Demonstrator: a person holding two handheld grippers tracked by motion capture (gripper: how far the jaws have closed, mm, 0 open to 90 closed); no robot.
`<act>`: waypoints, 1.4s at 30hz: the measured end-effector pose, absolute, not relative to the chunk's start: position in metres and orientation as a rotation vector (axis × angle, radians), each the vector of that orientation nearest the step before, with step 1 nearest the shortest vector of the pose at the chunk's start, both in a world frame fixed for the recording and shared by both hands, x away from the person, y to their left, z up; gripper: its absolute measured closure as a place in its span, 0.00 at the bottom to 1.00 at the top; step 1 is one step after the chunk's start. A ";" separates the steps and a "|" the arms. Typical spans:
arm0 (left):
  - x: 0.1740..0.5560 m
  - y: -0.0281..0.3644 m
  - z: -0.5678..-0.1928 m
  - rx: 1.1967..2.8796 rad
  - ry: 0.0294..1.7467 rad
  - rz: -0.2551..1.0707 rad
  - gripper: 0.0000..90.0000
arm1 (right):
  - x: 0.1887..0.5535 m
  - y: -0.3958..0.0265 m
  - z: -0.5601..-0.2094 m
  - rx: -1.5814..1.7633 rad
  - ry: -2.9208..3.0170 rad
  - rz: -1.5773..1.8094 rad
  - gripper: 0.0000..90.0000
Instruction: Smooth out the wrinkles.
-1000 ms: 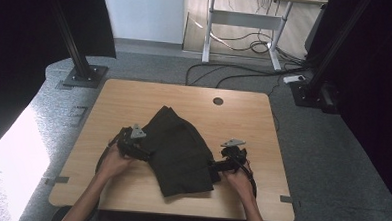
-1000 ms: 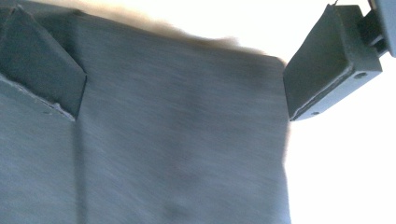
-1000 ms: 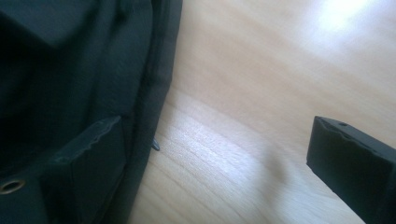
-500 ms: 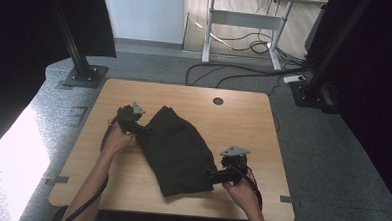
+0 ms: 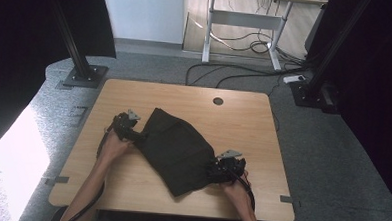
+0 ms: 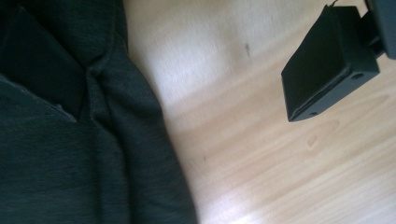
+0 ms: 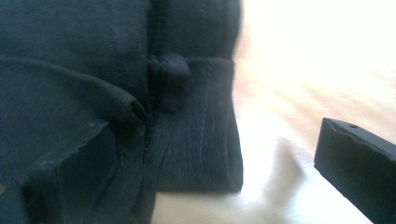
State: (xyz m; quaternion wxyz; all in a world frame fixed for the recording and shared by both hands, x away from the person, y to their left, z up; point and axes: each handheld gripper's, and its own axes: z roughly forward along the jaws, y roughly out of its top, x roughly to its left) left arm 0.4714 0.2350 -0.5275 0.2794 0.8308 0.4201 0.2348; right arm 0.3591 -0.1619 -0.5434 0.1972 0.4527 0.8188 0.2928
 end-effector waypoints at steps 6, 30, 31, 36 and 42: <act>0.448 0.242 -0.530 2.208 1.112 0.594 0.00 | 0.393 -0.174 -0.542 1.307 2.243 0.765 0.00; 0.384 0.241 -0.524 2.155 1.006 0.581 0.00 | 0.462 -0.188 -0.521 1.333 2.179 0.885 0.06; 0.383 0.241 -0.523 2.156 1.006 0.585 0.00 | 0.460 -0.189 -0.518 1.318 2.186 0.888 0.05; 0.382 0.248 -0.520 2.133 1.021 0.578 0.00 | 0.448 -0.196 -0.509 1.292 2.192 0.895 0.04; 0.379 0.258 -0.516 2.110 1.041 0.577 0.00 | 0.436 -0.208 -0.503 1.287 2.177 0.913 0.03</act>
